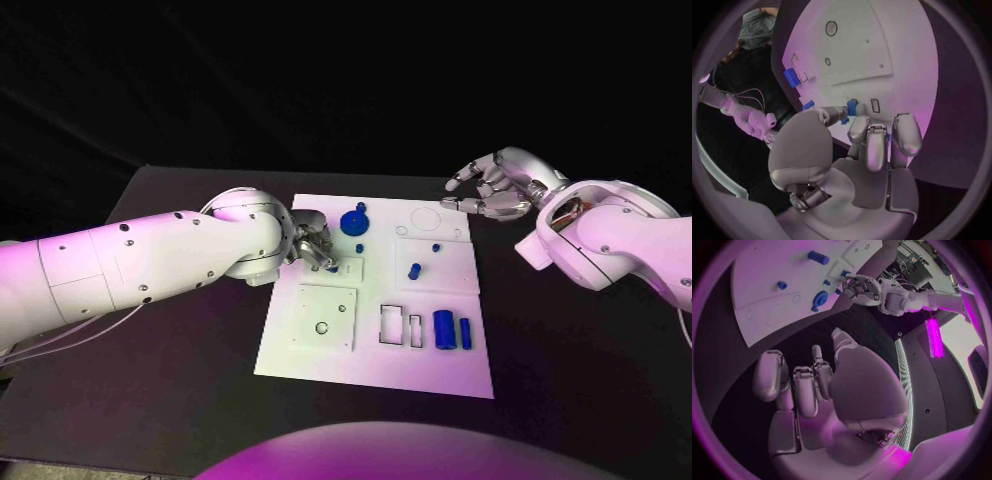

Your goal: Assemble the parts on the task board

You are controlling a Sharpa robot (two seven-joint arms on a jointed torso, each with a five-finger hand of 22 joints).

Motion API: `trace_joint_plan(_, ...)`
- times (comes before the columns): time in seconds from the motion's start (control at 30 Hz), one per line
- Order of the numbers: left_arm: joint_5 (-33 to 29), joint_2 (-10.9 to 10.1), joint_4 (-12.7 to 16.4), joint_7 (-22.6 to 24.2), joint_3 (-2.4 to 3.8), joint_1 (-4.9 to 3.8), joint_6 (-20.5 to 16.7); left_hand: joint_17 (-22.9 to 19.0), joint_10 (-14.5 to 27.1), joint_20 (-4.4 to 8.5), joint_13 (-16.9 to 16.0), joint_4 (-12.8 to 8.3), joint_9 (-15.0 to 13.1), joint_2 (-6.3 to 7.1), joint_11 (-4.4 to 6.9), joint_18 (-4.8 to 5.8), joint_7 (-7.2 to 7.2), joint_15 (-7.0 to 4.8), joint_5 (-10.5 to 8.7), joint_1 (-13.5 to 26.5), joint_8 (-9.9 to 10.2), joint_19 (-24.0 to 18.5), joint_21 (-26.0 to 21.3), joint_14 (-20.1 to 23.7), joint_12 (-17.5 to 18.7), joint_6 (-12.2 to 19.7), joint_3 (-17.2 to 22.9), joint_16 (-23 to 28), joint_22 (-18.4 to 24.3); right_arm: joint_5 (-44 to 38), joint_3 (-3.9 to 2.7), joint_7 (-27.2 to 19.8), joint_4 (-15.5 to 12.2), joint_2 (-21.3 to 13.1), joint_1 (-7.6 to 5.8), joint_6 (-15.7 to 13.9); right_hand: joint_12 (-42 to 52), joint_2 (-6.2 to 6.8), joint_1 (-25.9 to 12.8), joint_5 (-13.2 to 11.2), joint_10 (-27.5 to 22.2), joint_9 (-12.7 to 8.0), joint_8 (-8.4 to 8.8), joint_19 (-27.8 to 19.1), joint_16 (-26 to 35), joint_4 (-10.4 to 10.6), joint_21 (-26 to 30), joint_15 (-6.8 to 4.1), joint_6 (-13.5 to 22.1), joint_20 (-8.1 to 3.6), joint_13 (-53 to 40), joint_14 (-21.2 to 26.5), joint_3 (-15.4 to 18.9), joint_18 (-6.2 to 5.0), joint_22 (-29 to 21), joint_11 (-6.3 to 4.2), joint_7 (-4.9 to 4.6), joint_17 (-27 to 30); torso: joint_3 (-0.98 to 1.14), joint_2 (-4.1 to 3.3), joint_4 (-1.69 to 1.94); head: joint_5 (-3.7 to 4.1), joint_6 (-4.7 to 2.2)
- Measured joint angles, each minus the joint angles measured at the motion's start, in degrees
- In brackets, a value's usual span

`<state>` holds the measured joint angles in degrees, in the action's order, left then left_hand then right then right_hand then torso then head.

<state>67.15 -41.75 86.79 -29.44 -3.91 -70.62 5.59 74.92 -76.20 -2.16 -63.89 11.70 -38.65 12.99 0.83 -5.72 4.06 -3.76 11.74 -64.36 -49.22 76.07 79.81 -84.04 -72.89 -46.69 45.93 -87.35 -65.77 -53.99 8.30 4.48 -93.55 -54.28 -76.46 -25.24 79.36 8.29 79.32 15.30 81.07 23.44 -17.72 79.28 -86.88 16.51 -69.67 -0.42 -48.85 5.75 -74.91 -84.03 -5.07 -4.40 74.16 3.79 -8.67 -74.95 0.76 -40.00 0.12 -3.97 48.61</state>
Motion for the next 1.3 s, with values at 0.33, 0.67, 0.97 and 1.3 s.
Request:
trace_joint_plan(0.33,0.02,0.35,-0.38,-0.05,0.04,-0.03,0.47,0.00,-0.62,0.21,-0.73,-0.33,-0.52,-0.54,0.61,-0.01,-0.60,-0.43,0.01,1.59,-0.46,0.21,0.20,-0.01,-0.53,-0.80,-0.33,0.00,-0.56,0.00,0.00,-0.01,0.02,0.00,0.04,0.01,0.00,0.00,0.00,0.00,0.00,0.00,0.00,0.00,0.00,0.00,0.01,0.00,0.00,0.00,0.00,0.00,0.00,0.00,-0.02,0.00,0.00,0.01,0.01,-0.03,-0.03,0.11,0.12)
trace_joint_plan(0.67,0.00,0.68,-0.78,-0.19,0.02,-0.01,0.51,0.00,-0.72,0.42,-0.78,-0.34,-0.59,-0.87,0.71,-0.01,-0.94,-0.43,0.00,2.89,-0.67,0.42,0.20,-0.01,-0.52,-0.65,-0.32,0.00,-0.60,0.00,0.00,-0.02,0.04,-0.01,0.13,0.01,0.00,0.00,0.00,0.23,0.00,0.00,-0.23,0.00,0.00,0.00,0.23,0.00,0.00,0.00,0.01,0.00,0.00,0.00,-0.10,0.00,0.00,0.01,0.03,-0.05,-0.02,0.29,0.23)
trace_joint_plan(0.97,-0.04,0.97,-1.16,-0.30,0.00,0.02,0.57,0.00,-0.72,0.42,-0.78,-3.50,-0.56,-0.39,0.71,-0.01,-1.22,-0.85,-0.45,4.75,-0.67,0.42,0.20,-0.01,-0.52,-0.95,2.84,0.00,-0.59,0.00,0.00,-0.02,0.05,-0.05,0.16,0.01,0.00,0.00,0.00,0.23,0.00,0.04,-0.23,0.00,0.00,0.00,0.23,0.00,0.00,0.00,0.00,0.00,0.00,0.00,-0.20,0.00,0.00,0.02,0.03,0.01,0.00,0.37,0.31)
trace_joint_plan(1.3,-0.09,1.14,-1.54,-0.32,0.02,0.00,0.77,0.00,-0.71,0.63,-0.89,-4.22,-0.45,-0.41,0.71,-0.01,-1.83,-0.85,-0.75,6.78,-0.21,0.63,0.20,-0.01,-0.51,-1.58,2.11,0.00,-0.59,0.00,0.00,-0.05,0.05,-0.12,0.16,0.01,-0.13,-0.23,-0.23,0.23,0.00,0.03,-0.23,0.00,0.00,0.00,0.45,0.00,0.00,0.00,-0.04,0.00,0.00,0.00,-0.20,0.00,0.00,0.02,0.03,0.02,0.01,0.47,0.36)
